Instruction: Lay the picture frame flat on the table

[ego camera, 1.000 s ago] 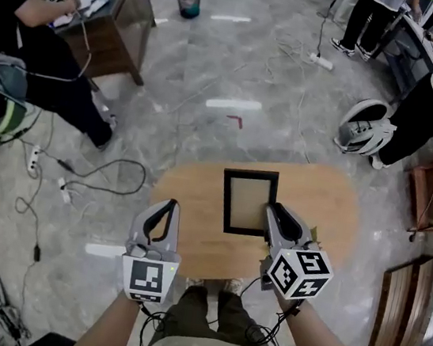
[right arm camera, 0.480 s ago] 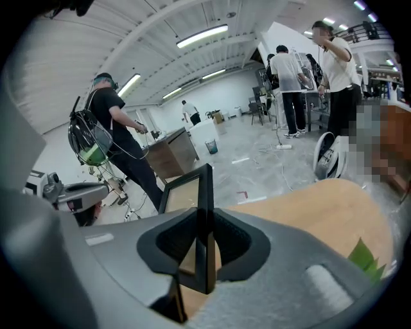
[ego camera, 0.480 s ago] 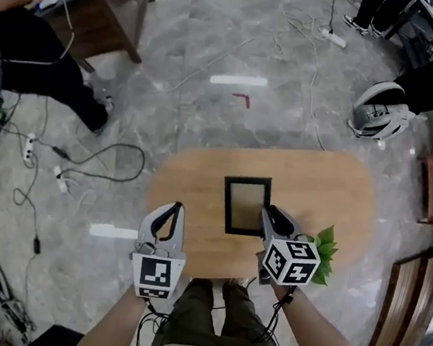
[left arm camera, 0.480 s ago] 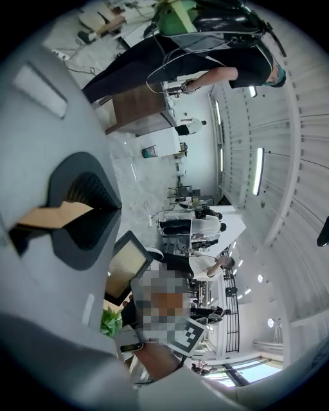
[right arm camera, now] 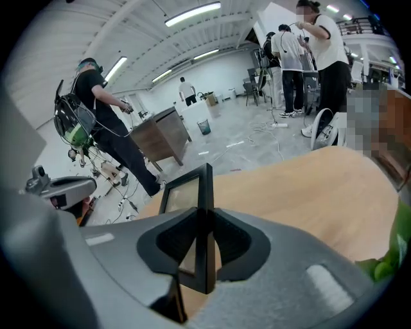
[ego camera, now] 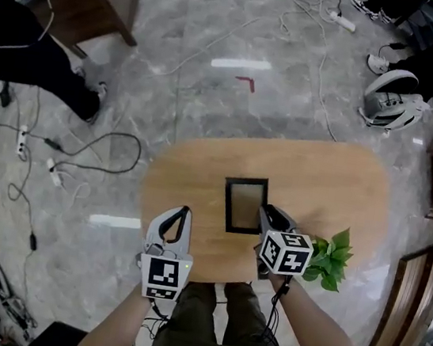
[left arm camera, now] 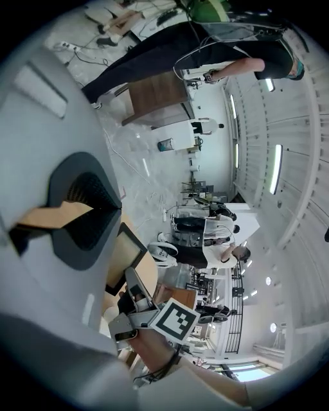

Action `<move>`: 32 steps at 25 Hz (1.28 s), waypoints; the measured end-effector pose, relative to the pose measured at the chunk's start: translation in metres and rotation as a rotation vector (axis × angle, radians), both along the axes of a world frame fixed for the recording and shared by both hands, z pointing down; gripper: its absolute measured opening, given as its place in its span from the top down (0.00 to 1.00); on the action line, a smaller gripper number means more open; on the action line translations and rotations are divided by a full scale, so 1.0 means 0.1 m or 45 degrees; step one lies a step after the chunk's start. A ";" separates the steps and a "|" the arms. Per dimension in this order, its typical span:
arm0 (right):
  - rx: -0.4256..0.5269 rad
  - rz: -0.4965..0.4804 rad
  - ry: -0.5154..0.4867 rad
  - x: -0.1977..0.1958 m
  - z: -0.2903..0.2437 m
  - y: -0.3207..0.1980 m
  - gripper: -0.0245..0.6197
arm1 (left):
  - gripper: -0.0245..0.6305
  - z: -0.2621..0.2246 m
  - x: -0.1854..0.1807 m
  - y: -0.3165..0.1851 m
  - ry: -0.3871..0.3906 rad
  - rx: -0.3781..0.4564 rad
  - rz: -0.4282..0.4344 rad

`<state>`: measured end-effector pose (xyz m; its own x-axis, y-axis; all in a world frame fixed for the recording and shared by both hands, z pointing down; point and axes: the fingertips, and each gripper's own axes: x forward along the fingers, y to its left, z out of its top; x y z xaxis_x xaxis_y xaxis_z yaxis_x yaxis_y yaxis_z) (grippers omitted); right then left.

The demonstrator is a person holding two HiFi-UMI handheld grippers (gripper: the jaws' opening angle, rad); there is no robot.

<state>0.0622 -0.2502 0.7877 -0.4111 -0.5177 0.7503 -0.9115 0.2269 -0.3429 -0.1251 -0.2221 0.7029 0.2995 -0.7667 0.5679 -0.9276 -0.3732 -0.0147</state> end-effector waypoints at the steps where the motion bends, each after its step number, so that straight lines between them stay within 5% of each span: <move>1: -0.012 0.000 0.006 0.00 0.11 0.00 0.84 | 0.93 0.07 0.01 0.00 0.002 -0.010 0.002; 17: -0.119 -0.018 0.062 -0.02 1.17 0.07 0.83 | 0.93 0.87 0.13 0.14 0.009 -0.125 0.014; 24: -0.138 0.031 -0.030 -0.03 1.30 0.11 0.82 | 0.93 0.94 0.21 0.21 0.010 -0.140 0.024; 32: -0.102 -0.080 0.033 0.05 1.24 0.16 0.79 | 0.93 0.90 0.26 0.27 0.003 -0.139 0.026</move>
<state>0.0674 -0.2344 0.9119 -0.4211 -0.4295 0.7989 -0.9050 0.2570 -0.3389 -0.0989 -0.1952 0.7933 0.3157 -0.6941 0.6470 -0.9199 -0.3910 0.0294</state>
